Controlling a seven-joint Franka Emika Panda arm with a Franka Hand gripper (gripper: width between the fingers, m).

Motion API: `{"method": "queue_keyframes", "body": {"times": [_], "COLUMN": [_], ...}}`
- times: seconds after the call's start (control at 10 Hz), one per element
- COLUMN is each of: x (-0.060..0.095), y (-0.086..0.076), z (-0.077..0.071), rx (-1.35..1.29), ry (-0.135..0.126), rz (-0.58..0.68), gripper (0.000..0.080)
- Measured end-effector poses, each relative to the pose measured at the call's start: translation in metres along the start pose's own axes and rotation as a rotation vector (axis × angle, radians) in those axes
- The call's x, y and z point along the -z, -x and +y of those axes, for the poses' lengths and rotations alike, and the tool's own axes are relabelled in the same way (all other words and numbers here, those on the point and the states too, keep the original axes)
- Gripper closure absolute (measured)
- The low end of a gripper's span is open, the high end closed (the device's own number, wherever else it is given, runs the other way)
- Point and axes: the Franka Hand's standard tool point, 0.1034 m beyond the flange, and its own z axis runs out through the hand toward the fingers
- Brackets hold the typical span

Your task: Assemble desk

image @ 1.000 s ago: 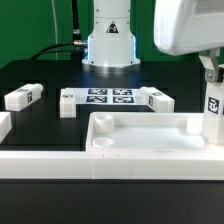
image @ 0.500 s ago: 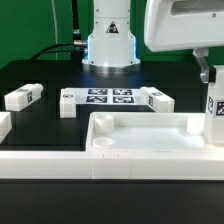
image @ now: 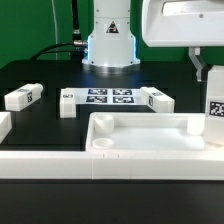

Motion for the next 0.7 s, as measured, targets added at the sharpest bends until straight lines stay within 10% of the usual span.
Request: {"method": "queue_keyframes", "body": {"times": [0.5, 0.6, 0.7], "x": [-0.0008, -0.0010, -0.0009], "y": [0.0000, 0.0005, 0.0003], "z": [0.0019, 0.0037, 0.0029], "rx": [-0.075, -0.042, 0.040], "ry": [0.008, 0.022, 0.029], "rz": [-0.006, -0.022, -0.023], "gripper": [0.0508, 0.0300, 0.0300]}}
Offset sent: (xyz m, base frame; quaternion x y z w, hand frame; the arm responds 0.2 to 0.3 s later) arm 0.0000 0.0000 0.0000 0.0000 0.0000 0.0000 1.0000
